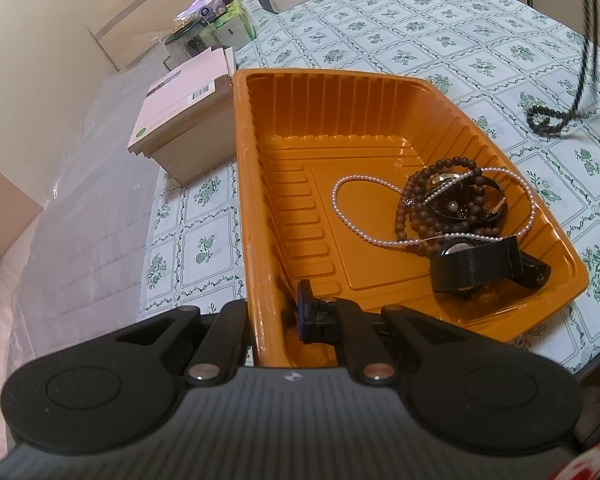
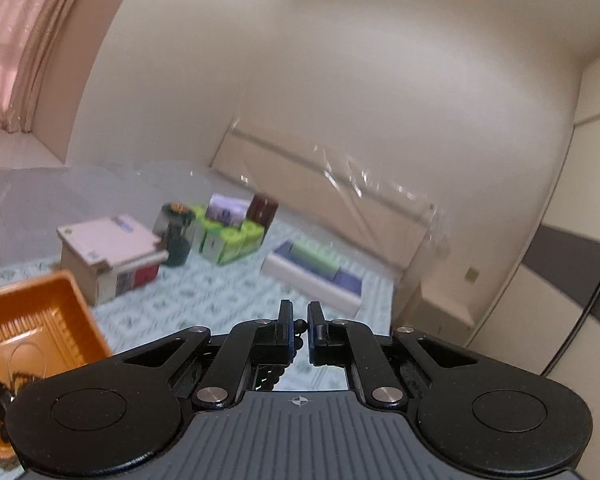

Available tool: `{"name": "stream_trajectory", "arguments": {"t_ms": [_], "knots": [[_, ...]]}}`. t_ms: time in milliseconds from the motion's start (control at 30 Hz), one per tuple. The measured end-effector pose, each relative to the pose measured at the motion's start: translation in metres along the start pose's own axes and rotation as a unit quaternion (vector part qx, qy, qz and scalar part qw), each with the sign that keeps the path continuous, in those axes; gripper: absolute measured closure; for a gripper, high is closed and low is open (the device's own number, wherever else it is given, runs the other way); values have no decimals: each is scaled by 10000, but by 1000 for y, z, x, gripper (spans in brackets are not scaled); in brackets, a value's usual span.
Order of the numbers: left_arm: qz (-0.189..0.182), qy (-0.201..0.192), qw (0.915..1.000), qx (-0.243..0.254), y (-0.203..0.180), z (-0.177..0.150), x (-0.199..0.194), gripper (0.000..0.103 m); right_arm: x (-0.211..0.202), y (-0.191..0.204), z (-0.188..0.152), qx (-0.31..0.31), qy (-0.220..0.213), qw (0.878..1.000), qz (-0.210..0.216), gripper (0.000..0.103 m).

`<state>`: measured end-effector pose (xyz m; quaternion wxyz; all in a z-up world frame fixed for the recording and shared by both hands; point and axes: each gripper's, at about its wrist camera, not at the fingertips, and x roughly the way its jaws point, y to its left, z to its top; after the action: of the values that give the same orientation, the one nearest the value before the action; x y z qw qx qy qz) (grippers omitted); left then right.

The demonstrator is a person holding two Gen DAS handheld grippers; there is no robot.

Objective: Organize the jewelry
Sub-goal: 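Raise the black bead necklace high and swing it over the tray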

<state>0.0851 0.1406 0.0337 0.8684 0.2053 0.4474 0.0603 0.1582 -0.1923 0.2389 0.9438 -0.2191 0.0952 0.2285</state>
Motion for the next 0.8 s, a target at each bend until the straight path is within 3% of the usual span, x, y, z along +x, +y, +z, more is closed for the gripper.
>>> {"name": "stream_trajectory", "arguments": {"t_ms": [267, 800], "knots": [[-4, -5, 10000, 3, 0, 1, 0, 97, -13, -3, 52, -604, -282, 9978, 47, 97], [-51, -11, 10000, -32, 1, 0, 0, 97, -14, 22, 116, -1368, -580, 9881, 399, 97]]}}
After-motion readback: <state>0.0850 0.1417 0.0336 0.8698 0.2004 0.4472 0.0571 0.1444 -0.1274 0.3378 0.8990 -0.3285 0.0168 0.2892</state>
